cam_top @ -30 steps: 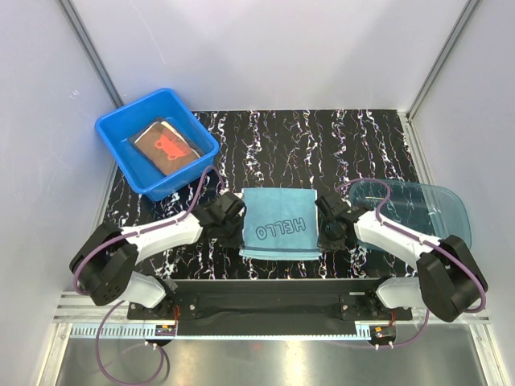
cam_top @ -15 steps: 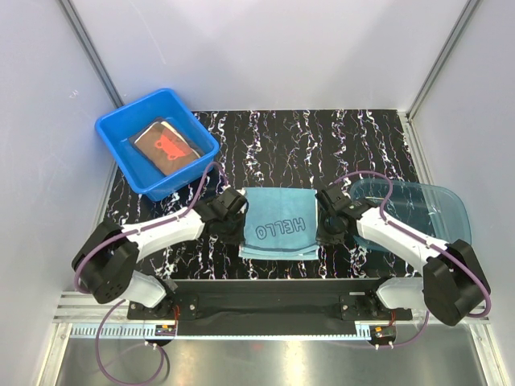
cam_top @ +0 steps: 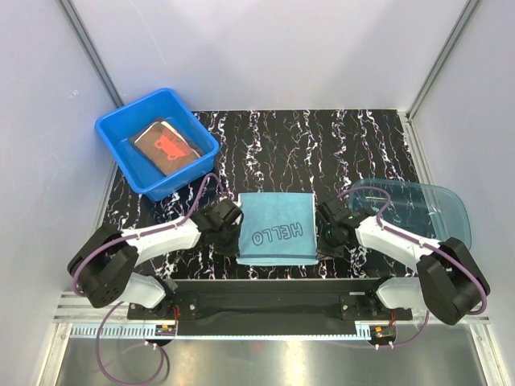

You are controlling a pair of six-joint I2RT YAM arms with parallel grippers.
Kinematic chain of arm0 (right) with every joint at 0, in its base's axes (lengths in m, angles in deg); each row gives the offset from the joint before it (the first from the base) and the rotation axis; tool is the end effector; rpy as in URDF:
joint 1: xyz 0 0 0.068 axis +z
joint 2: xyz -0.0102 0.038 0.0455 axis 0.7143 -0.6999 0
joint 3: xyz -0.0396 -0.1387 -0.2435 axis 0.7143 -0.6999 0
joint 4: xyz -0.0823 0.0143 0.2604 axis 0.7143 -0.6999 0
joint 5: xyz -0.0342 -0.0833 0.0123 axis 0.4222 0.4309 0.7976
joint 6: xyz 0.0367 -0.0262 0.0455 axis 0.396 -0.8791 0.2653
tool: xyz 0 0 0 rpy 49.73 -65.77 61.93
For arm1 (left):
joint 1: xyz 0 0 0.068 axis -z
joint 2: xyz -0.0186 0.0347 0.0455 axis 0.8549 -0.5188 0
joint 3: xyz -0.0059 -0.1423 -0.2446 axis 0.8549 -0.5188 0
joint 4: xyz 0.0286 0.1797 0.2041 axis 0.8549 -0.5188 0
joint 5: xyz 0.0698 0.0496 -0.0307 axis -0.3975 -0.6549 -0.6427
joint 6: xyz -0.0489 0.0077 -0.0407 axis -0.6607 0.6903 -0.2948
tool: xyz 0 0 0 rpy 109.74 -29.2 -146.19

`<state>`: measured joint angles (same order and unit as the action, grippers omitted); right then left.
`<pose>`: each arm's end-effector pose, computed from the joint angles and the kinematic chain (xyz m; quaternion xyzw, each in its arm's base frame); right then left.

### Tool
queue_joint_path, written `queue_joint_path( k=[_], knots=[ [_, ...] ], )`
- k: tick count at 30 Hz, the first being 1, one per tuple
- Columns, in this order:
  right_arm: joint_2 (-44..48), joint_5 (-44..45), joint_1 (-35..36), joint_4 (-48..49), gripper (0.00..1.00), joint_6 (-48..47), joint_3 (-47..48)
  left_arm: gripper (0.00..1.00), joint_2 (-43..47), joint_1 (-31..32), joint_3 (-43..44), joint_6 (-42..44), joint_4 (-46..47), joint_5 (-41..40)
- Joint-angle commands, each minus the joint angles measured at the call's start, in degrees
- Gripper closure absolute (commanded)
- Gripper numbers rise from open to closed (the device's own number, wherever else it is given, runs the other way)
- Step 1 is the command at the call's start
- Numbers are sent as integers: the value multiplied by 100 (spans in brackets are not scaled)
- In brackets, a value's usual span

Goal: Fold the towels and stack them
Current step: Fold the towel

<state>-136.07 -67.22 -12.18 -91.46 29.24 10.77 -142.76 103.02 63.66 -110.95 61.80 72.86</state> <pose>0.1792 0.1217 0.1464 0.0914 0.9855 0.1105 0.0912 0.1765 -0.1787 0.1430 0.0632 0.9773 -0.1646 0.1172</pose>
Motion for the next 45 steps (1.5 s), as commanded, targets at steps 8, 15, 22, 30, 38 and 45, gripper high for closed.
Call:
queue_joint_path(
  k=[8, 15, 22, 30, 38, 45],
  knots=[
    [650, -21, 34, -447, 47, -348, 640, 47, 101, 11, 643, 650, -560, -30],
    [-110, -823, -825, -1, 46, -2959, 2338, 41, -546, -593, 2550, 3336, -600, -15],
    [-2290, -2067, -1582, -676, 48, -5192, 4167, 45, -2242, -1711, 4080, 4728, -1011, 1163],
    [-4321, -3000, -2145, -1537, 51, -6476, 5863, 46, -3422, -2141, 5144, 5352, -1284, 1620],
    [-5596, -3264, -2295, -2382, 48, -7391, 6778, 47, -4134, -2203, 5725, 5862, -1653, 2096],
    [-5975, -3571, -2392, -2601, 49, -7777, 6981, 51, -4468, -2248, 5927, 6135, -2004, 2307]
  ],
)
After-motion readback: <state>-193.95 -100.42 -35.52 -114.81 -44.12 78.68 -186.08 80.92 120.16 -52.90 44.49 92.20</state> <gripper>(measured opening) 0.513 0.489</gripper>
